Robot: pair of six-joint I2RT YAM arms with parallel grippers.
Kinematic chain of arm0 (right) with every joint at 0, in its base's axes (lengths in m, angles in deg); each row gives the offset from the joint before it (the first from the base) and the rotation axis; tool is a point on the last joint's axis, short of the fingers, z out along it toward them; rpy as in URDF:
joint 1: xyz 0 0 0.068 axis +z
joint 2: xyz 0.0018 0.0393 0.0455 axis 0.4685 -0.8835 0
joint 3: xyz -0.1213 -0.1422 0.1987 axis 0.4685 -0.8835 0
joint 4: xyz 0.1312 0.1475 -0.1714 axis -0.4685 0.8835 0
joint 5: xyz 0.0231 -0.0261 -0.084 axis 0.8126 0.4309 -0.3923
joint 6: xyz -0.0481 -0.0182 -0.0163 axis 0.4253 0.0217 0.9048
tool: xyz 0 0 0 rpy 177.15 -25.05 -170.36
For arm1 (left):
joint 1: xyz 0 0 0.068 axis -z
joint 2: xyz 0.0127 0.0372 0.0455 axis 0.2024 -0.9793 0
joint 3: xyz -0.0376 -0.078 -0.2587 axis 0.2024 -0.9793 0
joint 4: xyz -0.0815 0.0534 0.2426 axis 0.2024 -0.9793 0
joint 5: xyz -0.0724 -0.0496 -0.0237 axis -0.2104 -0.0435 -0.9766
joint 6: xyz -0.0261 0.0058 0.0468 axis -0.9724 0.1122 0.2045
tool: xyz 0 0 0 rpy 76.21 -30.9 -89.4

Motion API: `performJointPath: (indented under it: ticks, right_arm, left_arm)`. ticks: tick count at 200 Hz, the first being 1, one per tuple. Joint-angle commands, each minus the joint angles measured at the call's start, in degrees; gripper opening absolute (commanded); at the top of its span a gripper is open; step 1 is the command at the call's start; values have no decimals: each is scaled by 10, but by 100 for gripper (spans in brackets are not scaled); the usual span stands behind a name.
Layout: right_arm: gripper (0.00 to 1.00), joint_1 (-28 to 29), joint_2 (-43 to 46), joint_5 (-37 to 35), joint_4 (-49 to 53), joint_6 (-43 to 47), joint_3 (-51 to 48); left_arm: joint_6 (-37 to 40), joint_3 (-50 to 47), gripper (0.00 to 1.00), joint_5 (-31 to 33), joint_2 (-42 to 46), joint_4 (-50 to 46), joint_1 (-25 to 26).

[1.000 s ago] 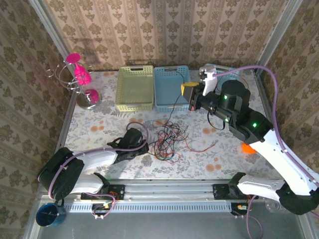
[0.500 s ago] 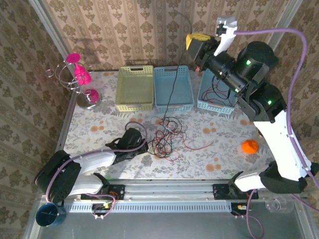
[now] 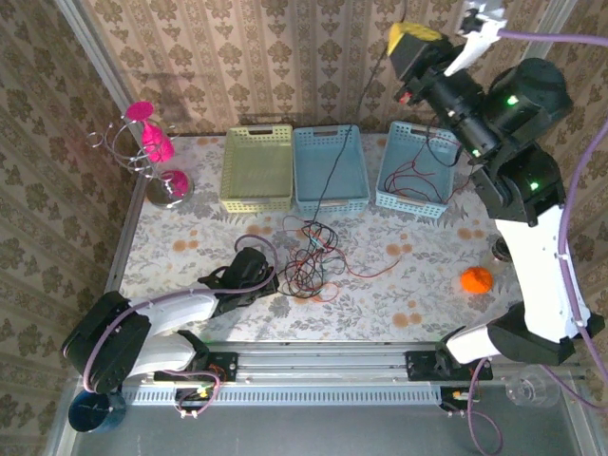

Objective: Untangle the cables

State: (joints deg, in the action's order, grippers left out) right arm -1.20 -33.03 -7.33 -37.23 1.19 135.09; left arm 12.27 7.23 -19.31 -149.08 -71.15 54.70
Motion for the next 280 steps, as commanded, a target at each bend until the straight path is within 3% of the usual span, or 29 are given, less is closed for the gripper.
performJointPath:
  ticks: [1,30,53,100,109,117,124,137,153,182,229,250,280]
  right_arm:
    - [0,-31,17,6,-57,-31,35]
    - [0,-66,49,-13,-63,-44,27]
    - [0,-79,79,0,-77,-60,-37]
    - [0,-80,123,-3,-73,-67,-156]
    - [0,-79,127,5,-73,-75,-169]
    - [0,-79,129,19,-74,-81,-180]
    - [0,-79,127,31,-70,-88,-184]
    - [0,-79,121,53,-60,-100,-187]
    - [0,-77,116,71,-50,-112,-189]
    - [0,-66,110,97,-44,-128,-188]
    - [0,-48,126,105,-22,-135,-188]
    - [0,-45,138,116,-14,-140,-191]
    - [0,-42,165,118,-14,-144,-210]
  left_arm:
    - [-7,-8,0,8,-24,8,-6]
    - [-8,-5,0,3,-60,26,-12]
    - [-8,-7,0,-6,-73,41,-17]
    - [11,-1,0,-17,-21,-13,-41]
    - [31,10,19,-31,2,-36,-44]
    - [52,31,49,-37,24,-67,-44]
    - [75,57,65,-37,48,-109,-42]
    - [124,113,82,-20,94,-185,-32]
    - [196,187,91,-13,133,-238,-21]
    - [309,302,100,16,119,-235,12]
    - [494,403,100,28,-35,-80,48]
    - [536,440,100,32,-104,-24,48]
    - [542,483,98,108,-192,30,43]
